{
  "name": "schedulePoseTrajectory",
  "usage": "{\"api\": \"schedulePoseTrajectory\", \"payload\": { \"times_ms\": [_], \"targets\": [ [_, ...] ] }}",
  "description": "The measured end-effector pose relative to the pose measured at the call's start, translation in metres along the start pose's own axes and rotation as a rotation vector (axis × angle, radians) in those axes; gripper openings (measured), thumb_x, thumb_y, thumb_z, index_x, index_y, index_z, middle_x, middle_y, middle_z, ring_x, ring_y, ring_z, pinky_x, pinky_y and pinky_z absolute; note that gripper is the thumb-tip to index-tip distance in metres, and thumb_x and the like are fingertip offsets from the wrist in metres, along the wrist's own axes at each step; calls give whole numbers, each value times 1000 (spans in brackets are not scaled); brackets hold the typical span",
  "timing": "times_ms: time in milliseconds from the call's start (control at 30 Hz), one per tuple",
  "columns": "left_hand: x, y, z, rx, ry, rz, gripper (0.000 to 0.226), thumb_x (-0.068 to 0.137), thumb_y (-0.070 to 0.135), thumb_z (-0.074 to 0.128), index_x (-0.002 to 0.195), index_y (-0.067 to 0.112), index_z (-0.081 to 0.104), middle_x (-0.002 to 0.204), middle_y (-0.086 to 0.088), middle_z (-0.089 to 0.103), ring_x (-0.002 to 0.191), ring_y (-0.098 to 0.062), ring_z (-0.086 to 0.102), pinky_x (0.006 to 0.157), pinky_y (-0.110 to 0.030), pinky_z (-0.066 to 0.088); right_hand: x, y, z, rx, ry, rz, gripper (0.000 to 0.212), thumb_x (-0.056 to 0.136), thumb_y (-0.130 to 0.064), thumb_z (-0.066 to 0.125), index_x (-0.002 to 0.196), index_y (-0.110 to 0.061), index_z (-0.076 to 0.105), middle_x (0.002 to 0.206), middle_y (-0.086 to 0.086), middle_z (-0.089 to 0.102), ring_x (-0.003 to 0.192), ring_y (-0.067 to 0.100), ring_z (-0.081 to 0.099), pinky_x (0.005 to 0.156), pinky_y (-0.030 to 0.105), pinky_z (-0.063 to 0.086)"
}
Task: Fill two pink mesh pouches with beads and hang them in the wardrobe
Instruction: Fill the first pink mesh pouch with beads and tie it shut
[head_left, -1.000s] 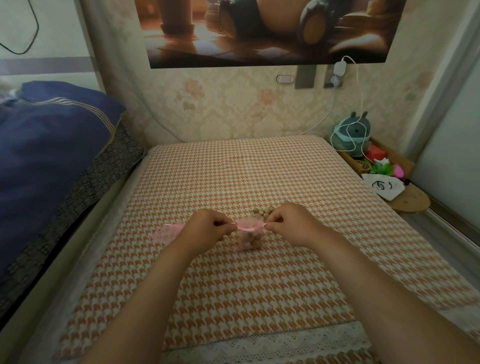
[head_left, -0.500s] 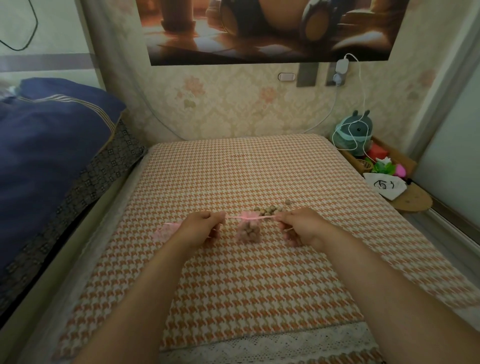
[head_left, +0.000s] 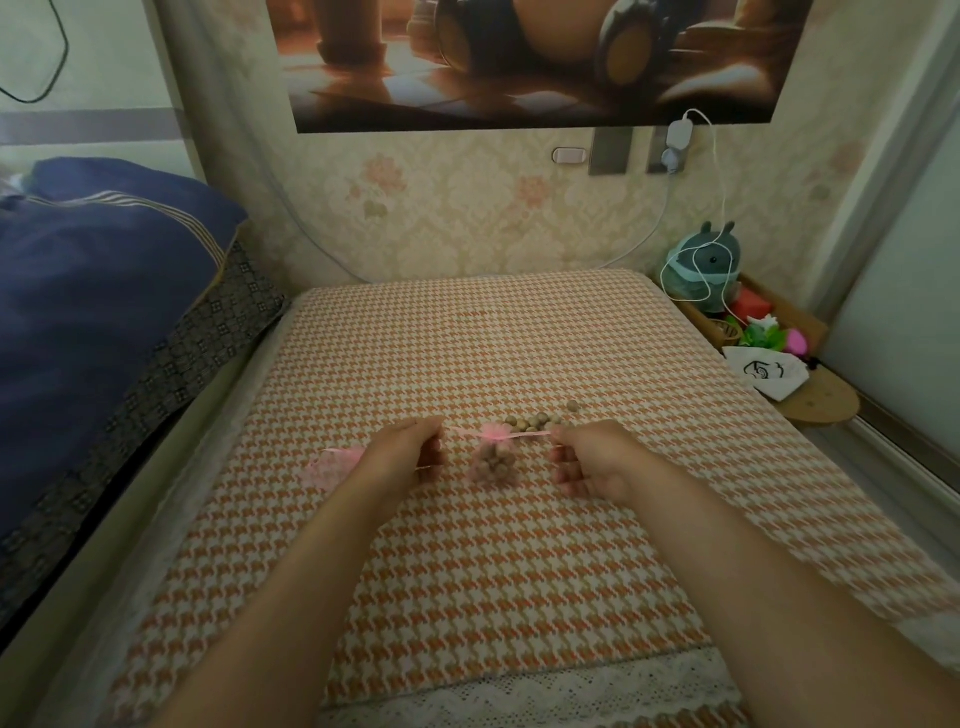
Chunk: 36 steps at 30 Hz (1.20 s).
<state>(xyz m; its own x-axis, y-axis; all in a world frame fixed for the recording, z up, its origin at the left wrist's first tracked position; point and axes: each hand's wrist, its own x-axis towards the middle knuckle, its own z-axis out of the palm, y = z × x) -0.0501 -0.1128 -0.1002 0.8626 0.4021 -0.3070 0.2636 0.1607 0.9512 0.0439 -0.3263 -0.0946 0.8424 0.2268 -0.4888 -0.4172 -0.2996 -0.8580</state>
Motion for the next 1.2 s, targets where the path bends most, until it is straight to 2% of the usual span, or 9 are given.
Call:
{"api": "schedulePoseTrajectory", "payload": {
  "times_ms": [267,367,500,600,700,800,933,1033,1200],
  "targets": [
    [-2,-4,6,35,3,-16,26,101,18,52,78,9,60,72,-6,60,69,-18,60,61,-28,48,4,4,-4,-127,65,25,21,104,-17,57,98,1,67,83,12,66,51,20,62,46,30,54],
    [-4,-1,9,-147,-36,13,24,101,15,48,80,7,57,86,-9,67,86,-22,65,74,-31,51,2,4,2,-28,45,-13,19,104,-17,57,101,0,65,89,14,68,58,24,66,53,36,60],
    [-12,2,18,-228,-152,55,40,102,17,39,64,12,49,112,-12,73,106,-21,67,91,-33,47,-3,1,8,89,-18,-47,19,107,-16,52,109,-1,63,94,16,68,62,27,67,60,40,61],
    [-10,-1,23,-247,-178,13,52,102,18,36,55,15,58,101,-12,76,89,-19,71,79,-32,47,-8,-1,11,115,-41,-69,22,108,-17,48,103,-2,63,90,14,66,61,26,65,60,40,59],
    [-8,-3,23,-182,-166,11,32,103,20,36,81,6,57,89,-14,77,73,-18,73,81,-37,48,-11,-2,10,70,-46,-101,24,107,-19,51,98,-4,66,89,13,67,62,24,66,59,38,60],
    [-12,-4,26,-23,-185,67,27,104,19,42,86,6,57,85,-17,74,74,-23,70,85,-40,53,-14,-4,8,-4,-87,-160,20,105,-16,57,95,-4,70,86,10,67,62,20,66,57,34,61],
    [-18,-5,32,210,-238,149,26,98,22,58,79,6,64,79,-24,68,69,-28,66,72,-38,57,-13,-4,12,-124,-94,-287,12,99,-13,66,101,-9,77,103,8,74,70,18,66,58,31,61],
    [-22,-6,36,241,-294,145,21,97,21,61,83,6,66,74,-12,70,63,-22,66,64,-31,58,-15,-6,17,-159,-79,-349,11,96,-13,71,101,-13,80,97,5,76,68,14,66,55,25,57],
    [-24,-6,39,287,-310,175,19,95,27,63,81,17,72,81,-9,71,66,-16,66,62,-26,54,-15,-9,24,-193,-58,-412,9,91,-14,76,99,-18,78,92,2,77,73,9,70,54,16,52]
  ]
}}
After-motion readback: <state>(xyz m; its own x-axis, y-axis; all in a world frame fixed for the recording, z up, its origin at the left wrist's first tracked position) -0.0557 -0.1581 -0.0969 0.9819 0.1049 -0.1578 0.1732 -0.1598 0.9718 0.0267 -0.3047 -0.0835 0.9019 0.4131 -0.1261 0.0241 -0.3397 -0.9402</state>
